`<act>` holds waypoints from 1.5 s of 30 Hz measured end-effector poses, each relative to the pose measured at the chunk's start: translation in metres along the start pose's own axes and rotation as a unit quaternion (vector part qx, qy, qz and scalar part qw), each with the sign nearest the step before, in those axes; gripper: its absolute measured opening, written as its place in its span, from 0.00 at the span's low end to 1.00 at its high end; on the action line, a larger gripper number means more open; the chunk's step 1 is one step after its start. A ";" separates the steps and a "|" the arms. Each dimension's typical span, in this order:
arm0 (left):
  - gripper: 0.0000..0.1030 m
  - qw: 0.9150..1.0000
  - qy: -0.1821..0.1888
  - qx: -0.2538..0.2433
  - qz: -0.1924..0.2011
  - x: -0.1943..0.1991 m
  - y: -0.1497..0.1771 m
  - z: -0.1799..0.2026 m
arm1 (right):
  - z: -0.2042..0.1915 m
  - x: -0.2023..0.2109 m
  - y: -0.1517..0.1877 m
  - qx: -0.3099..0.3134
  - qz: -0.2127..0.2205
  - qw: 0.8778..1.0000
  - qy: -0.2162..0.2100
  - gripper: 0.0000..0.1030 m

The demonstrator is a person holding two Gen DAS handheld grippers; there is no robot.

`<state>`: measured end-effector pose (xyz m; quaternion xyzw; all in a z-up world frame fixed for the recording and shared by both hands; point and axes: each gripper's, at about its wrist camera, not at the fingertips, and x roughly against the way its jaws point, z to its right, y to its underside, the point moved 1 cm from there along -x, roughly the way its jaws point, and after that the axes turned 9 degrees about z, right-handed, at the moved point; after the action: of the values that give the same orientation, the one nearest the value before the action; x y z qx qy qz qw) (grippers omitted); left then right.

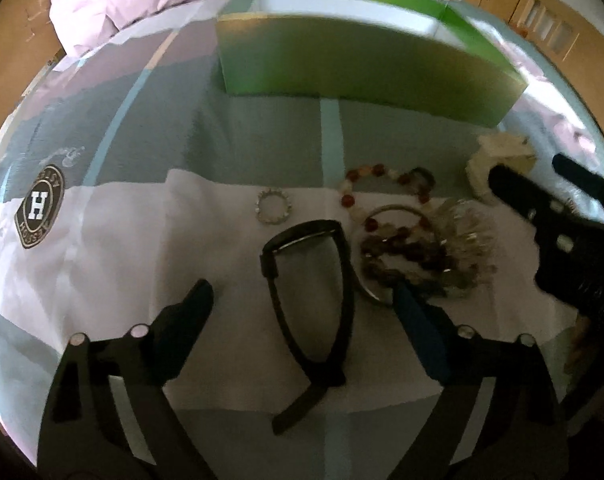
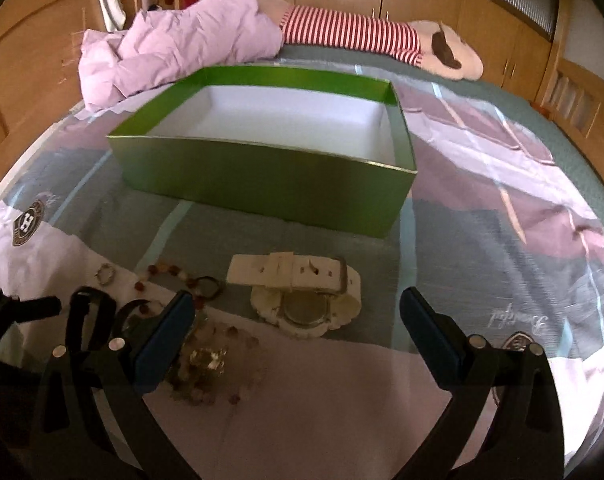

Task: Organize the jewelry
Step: 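Close left gripper on the black strap while right gripper grasps the white watch, then lift and carry the strap and watch over the green box with both tools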

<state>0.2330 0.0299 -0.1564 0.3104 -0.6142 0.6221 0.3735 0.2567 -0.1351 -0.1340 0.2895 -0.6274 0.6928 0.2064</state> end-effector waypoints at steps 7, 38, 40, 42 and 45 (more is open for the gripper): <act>0.41 0.999 -0.017 -0.017 0.025 -0.005 -0.006 0.000 | 0.014 -0.022 0.004 -0.018 -0.017 1.000 0.003 0.95; 0.24 0.968 0.059 -0.030 0.243 0.172 -0.023 -0.008 | 0.020 0.121 -0.038 -0.028 0.148 0.986 -0.077 0.59; 0.24 0.966 0.064 -0.032 0.247 0.175 -0.021 -0.008 | 0.019 0.127 -0.037 -0.024 0.152 0.985 -0.075 0.59; 0.24 0.964 0.078 -0.025 0.251 0.178 -0.022 -0.010 | 0.020 0.130 -0.035 -0.026 0.155 0.985 -0.072 0.59; 0.24 0.960 0.110 -0.012 0.257 0.186 -0.021 -0.013 | 0.021 0.137 -0.035 -0.030 0.159 0.984 -0.072 0.59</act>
<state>0.1538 0.0575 0.0109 0.0672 -0.6362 0.7198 0.2697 0.1801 -0.1622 -0.0169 0.2292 -0.6992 0.6748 0.0562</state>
